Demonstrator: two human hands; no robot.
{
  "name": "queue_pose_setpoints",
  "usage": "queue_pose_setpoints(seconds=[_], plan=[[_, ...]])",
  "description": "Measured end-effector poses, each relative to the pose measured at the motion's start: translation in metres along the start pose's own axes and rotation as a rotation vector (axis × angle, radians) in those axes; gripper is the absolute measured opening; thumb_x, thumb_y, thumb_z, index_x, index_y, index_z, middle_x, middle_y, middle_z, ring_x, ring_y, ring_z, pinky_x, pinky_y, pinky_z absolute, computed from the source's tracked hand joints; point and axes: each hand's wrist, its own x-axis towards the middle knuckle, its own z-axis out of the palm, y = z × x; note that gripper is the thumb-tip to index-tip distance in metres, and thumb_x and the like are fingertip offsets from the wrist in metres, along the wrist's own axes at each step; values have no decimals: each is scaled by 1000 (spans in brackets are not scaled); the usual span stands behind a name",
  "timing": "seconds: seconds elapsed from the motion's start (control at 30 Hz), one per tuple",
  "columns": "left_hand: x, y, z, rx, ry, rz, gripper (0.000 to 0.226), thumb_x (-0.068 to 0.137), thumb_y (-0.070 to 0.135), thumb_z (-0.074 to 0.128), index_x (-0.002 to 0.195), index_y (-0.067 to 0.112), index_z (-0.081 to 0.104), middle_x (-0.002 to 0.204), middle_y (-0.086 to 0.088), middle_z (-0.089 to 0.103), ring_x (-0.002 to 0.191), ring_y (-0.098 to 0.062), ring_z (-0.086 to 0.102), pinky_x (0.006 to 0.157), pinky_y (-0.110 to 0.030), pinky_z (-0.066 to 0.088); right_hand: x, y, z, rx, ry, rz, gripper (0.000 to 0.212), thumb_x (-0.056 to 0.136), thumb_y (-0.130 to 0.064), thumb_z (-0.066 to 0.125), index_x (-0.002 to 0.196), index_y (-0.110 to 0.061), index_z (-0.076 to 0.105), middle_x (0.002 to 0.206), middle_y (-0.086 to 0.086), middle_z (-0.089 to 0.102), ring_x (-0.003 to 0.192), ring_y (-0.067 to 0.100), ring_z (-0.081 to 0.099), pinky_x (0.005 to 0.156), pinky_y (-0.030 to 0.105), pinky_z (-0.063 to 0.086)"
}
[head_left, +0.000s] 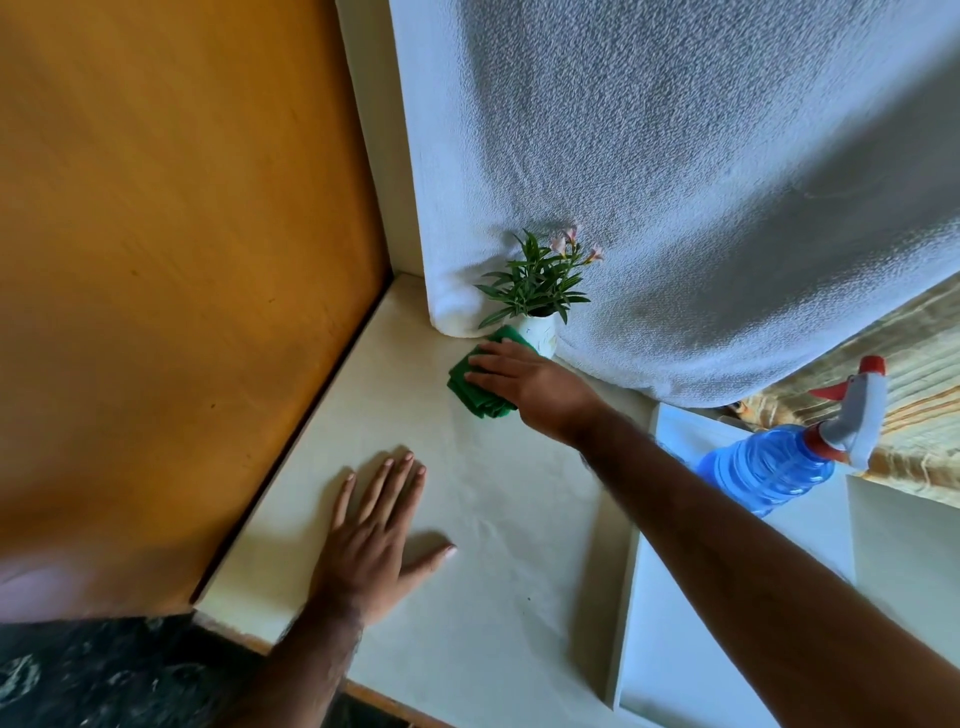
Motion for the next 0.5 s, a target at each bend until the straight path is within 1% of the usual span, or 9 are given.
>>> queue_pose_setpoints(seconds=[0.07, 0.17, 0.27, 0.33, 0.43, 0.5], plan=[[0, 0, 0, 3, 3, -1, 105, 86, 88, 29, 162, 19, 8, 172, -5, 10, 158, -24, 10, 124, -61, 20, 6, 4, -7, -37, 23, 5, 64, 68, 13, 47, 126, -4, 68, 134, 15, 63, 131, 37, 52, 115, 45, 28], [-2, -1, 1, 5, -3, 2, 106, 86, 88, 29, 162, 19, 8, 172, -6, 10, 158, -24, 10, 124, -61, 20, 1, 11, -7, -45, -34, 11, 66, 63, 13, 46, 122, -2, 70, 131, 17, 65, 129, 41, 54, 113, 51, 32], [-1, -1, 1, 1, -6, 3, 106, 86, 88, 30, 162, 18, 8, 172, -6, 11, 158, -25, 11, 124, -62, 21, -13, 11, 3, -4, -45, 40, 62, 65, 22, 55, 120, -2, 71, 128, 17, 67, 128, 41, 55, 112, 50, 33], [-1, -1, 1, 4, -9, 0, 106, 86, 89, 28, 162, 19, 7, 172, -6, 9, 158, -25, 9, 124, -62, 20, -17, 5, 7, 39, -11, 59, 65, 63, 26, 60, 120, -2, 71, 128, 17, 67, 127, 40, 56, 112, 49, 34], [-1, -1, 0, 7, -9, -4, 105, 86, 89, 27, 162, 19, 8, 172, -6, 10, 158, -24, 10, 124, -61, 20, -16, 1, 4, 28, 94, 102, 62, 68, 19, 54, 123, -4, 71, 133, 16, 64, 130, 38, 54, 114, 49, 34], [-1, -1, 0, 9, 0, -5, 105, 86, 89, 27, 162, 19, 9, 172, -6, 11, 158, -25, 11, 124, -61, 20, -17, 4, 1, 1, 131, 119, 60, 70, 16, 52, 123, -5, 71, 134, 16, 64, 131, 38, 53, 115, 49, 33]])
